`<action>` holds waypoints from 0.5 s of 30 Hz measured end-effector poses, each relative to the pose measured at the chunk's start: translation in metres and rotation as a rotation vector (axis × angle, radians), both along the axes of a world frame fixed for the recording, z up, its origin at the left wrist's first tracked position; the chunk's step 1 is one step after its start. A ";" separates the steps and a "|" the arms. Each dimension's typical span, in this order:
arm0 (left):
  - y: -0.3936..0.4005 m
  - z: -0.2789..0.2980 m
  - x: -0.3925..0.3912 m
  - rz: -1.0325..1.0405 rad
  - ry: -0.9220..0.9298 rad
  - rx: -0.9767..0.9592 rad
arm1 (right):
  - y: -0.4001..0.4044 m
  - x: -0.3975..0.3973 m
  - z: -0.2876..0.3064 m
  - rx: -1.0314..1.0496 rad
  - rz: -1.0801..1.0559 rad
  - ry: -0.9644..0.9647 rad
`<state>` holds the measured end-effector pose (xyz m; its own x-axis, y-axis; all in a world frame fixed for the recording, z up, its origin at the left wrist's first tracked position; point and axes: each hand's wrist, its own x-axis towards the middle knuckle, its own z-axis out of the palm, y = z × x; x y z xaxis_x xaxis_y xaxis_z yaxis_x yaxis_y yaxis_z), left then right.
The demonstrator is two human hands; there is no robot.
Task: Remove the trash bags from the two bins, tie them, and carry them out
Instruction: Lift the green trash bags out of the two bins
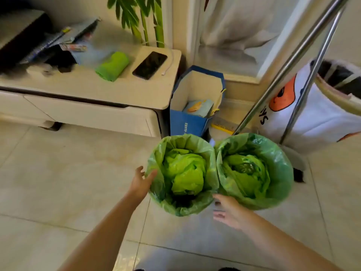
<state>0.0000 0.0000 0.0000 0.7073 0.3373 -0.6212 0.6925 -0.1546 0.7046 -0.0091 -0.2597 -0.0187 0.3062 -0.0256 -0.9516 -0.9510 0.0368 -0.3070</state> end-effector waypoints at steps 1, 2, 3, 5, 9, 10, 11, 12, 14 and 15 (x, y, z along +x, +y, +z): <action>0.000 -0.012 0.001 -0.014 -0.035 -0.006 | 0.003 0.000 -0.010 0.011 -0.040 -0.038; 0.001 -0.021 0.002 -0.069 -0.080 0.035 | 0.004 0.002 -0.017 0.026 -0.059 -0.061; 0.002 -0.032 0.004 -0.117 -0.106 0.093 | 0.007 0.004 -0.024 0.046 -0.086 -0.097; 0.004 -0.051 0.007 -0.098 -0.160 0.118 | 0.009 0.005 -0.038 0.072 -0.150 -0.174; 0.006 -0.071 0.013 0.051 -0.261 0.073 | 0.020 0.007 -0.054 0.101 -0.193 -0.260; 0.008 -0.075 0.013 0.077 -0.275 0.067 | 0.024 0.008 -0.052 0.104 -0.178 -0.265; 0.009 -0.077 0.012 0.094 -0.290 0.070 | 0.027 0.008 -0.051 0.104 -0.165 -0.265; 0.011 -0.079 0.012 0.104 -0.304 0.072 | 0.029 0.008 -0.050 0.100 -0.165 -0.263; 0.016 -0.079 0.011 0.123 -0.325 0.050 | 0.029 0.008 -0.047 0.114 -0.171 -0.266; 0.018 -0.077 0.012 0.134 -0.326 0.035 | 0.029 0.006 -0.045 0.125 -0.171 -0.265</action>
<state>0.0120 0.0180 -0.0773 0.8147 0.4575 -0.3563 0.4475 -0.1053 0.8880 -0.0027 -0.2306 -0.0639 0.5450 0.0137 -0.8383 -0.8152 0.2422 -0.5261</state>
